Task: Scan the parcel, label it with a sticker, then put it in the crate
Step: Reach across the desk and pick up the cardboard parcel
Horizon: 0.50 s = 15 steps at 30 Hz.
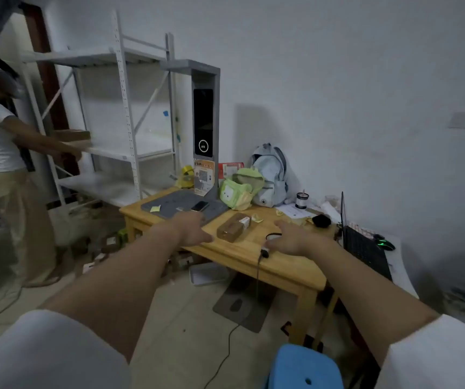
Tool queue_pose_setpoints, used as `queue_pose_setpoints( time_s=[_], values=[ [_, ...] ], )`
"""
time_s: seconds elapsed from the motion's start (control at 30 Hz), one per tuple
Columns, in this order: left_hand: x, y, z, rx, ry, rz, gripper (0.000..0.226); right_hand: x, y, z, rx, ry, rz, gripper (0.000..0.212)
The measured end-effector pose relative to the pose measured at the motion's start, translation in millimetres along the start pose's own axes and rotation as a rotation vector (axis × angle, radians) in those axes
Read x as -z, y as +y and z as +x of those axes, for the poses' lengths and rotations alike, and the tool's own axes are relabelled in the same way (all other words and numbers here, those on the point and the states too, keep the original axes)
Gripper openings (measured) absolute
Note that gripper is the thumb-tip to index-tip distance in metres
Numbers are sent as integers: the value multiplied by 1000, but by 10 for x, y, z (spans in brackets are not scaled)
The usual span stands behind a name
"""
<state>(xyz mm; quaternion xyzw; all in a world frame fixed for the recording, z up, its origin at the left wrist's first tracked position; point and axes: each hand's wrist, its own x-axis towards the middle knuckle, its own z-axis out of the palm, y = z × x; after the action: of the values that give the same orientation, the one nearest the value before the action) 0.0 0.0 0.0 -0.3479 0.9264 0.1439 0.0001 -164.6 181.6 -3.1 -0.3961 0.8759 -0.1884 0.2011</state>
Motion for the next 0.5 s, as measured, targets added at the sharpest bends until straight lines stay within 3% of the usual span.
queue_pose_setpoints(
  time_s=[0.23,0.5],
  values=[
    [114,-448,677,-86,114,230,80,-166,-305,689,61,148,-391,86],
    [216,-1112,1598,-117,111,198,80,-330,-840,1708,1,204,-370,94]
  ],
)
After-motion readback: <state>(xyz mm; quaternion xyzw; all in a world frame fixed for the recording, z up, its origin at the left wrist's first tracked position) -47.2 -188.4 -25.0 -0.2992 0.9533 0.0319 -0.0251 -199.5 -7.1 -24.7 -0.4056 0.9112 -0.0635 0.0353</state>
